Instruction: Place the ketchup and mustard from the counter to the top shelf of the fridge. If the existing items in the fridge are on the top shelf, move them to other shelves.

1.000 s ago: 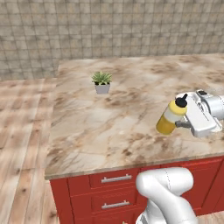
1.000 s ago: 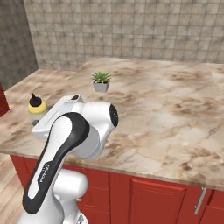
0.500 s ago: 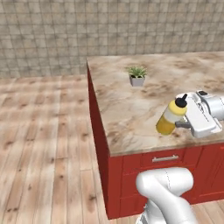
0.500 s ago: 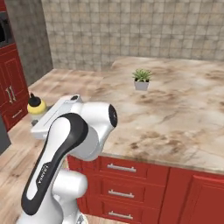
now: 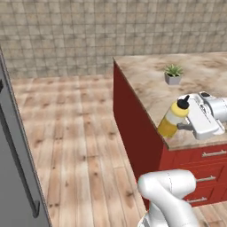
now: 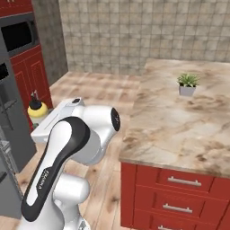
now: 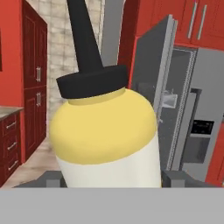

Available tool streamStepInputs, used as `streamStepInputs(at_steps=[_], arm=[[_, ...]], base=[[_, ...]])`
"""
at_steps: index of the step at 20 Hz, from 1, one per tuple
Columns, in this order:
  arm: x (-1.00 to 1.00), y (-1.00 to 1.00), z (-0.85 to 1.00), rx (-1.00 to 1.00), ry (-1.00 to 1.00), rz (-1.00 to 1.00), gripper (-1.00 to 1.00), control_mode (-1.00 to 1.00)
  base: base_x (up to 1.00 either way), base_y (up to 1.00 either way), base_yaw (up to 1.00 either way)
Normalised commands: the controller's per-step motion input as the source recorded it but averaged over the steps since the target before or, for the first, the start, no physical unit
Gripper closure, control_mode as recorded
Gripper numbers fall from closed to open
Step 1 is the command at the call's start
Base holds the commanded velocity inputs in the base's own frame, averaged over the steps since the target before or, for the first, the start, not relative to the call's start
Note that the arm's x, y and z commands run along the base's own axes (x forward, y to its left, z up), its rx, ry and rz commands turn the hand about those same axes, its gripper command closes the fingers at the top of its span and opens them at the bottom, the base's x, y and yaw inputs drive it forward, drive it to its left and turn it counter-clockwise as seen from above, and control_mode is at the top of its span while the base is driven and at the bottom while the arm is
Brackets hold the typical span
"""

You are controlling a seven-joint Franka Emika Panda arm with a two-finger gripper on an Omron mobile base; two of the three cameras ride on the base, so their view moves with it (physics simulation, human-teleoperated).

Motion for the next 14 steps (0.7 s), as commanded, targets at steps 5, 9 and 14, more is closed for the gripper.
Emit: streamStepInputs(at_steps=[5, 9, 14], arm=[[0.00, 0.00, 0.00, 0.00, 0.00, 0.00, 1.00, 1.00], [0.00, 0.00, 0.00, 0.00, 0.00, 0.00, 1.00, 1.00], [0.00, 0.00, 0.00, 0.00, 0.00, 0.00, 1.00, 1.00]], base=[[0.50, 0.28, 0.00], [0.85, -0.05, 0.00], [0.69, 0.06, 0.00]])
